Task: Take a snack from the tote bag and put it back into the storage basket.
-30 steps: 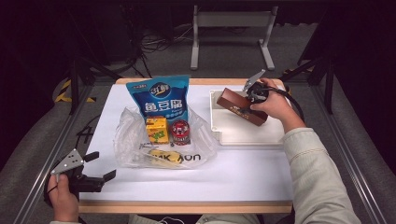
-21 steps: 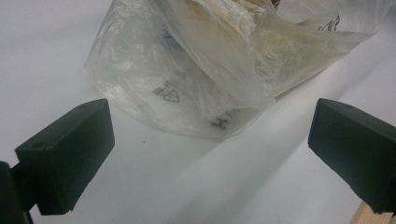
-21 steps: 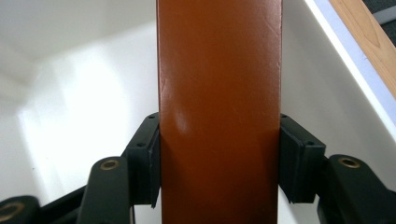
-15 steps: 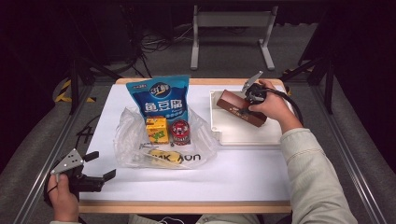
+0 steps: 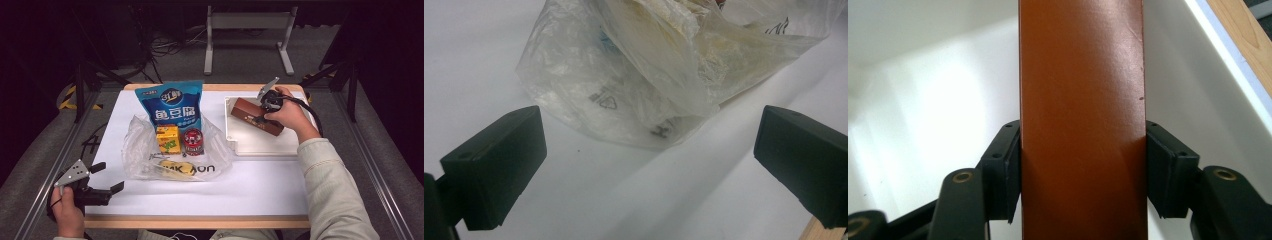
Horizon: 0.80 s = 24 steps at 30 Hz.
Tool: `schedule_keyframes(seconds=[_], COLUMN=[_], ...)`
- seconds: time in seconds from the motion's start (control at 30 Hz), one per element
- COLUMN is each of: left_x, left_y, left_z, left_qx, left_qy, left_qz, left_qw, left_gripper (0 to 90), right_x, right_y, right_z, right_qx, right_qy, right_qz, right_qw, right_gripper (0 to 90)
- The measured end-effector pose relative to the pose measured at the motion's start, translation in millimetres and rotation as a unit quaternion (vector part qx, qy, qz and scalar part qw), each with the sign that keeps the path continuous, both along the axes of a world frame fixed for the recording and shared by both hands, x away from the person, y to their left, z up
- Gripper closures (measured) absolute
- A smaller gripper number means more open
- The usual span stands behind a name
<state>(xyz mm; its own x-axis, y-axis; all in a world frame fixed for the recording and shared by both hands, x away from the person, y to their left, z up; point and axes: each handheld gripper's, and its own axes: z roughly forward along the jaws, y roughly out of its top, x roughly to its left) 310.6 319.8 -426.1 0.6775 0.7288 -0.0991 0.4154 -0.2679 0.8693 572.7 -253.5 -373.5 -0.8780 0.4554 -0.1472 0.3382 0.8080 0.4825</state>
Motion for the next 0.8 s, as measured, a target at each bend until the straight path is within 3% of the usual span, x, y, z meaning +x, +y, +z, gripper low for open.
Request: schedule_keyframes(seconds=[0.5,0.8], left_x=[1.1,4.2], left_y=[-0.1,-1.9], left_z=[0.3,0.2], left_qx=[0.000,-0.001], left_qy=[-0.002,-0.002], left_qz=[-0.001,-0.005], left_qw=[1.0000,1.0000], left_gripper=[1.0,1.0], right_x=[1.8,-3.2], right_y=[4.0,2.3], right_z=[-3.4,6.6], right_qx=[0.000,0.014], right_qy=[-0.002,-0.017], right_qz=[-0.003,-0.002], right_qw=[1.0000,0.9998], right_gripper=[39.6,39.2])
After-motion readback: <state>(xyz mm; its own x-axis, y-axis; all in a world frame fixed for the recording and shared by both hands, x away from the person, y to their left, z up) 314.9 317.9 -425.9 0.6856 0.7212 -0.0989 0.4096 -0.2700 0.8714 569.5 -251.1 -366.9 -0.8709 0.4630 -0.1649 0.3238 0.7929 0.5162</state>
